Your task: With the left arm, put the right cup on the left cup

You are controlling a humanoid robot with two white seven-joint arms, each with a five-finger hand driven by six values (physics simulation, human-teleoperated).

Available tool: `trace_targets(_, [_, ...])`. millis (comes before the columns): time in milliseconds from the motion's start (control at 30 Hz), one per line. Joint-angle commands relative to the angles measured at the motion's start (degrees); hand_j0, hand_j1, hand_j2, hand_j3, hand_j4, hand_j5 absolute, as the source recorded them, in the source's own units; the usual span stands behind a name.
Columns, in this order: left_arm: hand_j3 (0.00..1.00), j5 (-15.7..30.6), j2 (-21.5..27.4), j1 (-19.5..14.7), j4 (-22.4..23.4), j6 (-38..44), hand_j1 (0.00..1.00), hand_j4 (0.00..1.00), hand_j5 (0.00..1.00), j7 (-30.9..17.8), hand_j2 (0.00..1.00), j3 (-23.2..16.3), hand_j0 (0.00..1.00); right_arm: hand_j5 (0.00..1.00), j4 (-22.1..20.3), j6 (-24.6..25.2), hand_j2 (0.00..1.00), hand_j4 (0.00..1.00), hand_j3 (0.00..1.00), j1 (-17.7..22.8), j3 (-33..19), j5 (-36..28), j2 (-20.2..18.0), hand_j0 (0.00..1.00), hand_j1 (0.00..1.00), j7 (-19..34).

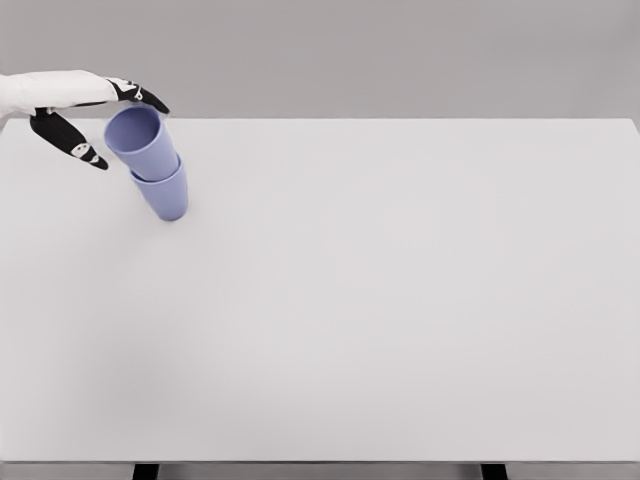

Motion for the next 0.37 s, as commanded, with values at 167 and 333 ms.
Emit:
trace_targets(167, [1.0, 10.2, 12.3, 1.3, -23.2, 0.2, 1.0, 1.0, 1.0, 0.0, 1.0, 3.4, 1.0, 1.0, 0.0, 0.0, 1.0, 1.0, 1.0, -0.1, 0.0, 0.0, 0.0, 1.0, 1.0, 0.0])
trace_targets(333, [1.0, 16.2, 17.9, 18.1, -40.1, 0.2, 1.0, 1.0, 1.0, 0.0, 1.0, 15.5, 1.0, 1.0, 0.0, 0.0, 1.0, 1.0, 1.0, -0.1, 0.0, 0.0, 0.0, 1.0, 1.0, 0.0])
